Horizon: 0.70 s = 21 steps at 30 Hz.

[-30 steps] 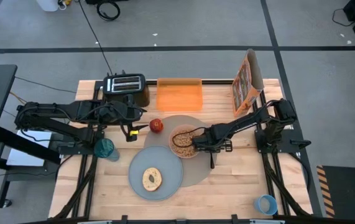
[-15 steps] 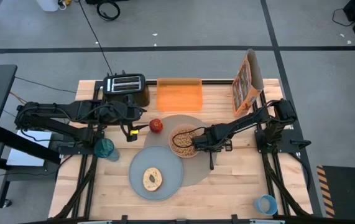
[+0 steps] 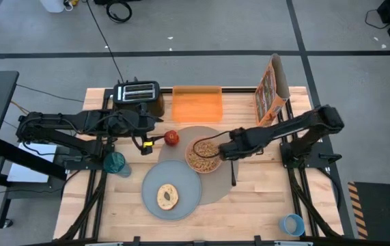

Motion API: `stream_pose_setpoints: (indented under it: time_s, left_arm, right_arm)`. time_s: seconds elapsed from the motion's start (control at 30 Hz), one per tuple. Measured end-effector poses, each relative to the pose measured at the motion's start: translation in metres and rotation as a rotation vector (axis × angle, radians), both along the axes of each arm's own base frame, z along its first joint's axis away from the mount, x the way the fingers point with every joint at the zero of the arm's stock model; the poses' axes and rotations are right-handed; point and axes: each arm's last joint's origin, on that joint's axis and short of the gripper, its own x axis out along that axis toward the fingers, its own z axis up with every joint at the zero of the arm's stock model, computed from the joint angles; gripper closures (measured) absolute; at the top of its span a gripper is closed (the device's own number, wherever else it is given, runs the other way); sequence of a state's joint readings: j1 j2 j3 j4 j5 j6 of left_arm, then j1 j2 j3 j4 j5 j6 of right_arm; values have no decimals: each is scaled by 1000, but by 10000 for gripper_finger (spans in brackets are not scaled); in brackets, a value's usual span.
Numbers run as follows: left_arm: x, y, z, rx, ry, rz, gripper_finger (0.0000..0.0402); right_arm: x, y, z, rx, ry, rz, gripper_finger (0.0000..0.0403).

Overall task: Arrange a breakfast setting
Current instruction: Put the blue cup at the top right of the table

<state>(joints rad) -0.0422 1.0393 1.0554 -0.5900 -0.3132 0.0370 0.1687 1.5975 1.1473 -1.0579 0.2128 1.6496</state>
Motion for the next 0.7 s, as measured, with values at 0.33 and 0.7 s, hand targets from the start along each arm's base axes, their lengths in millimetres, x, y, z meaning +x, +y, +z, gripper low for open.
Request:
stream_pose_setpoints:
  time_s: [0.33,0.7]
  left_arm:
    - [7,-7,7,-109,-122,-171,114]
    - [18,-28,-67,-158,-566,-400,114]
  right_arm:
    - [-42,32,61,-312,-208,483,284]
    - [-19,101,-9,-580,-506,998,322]
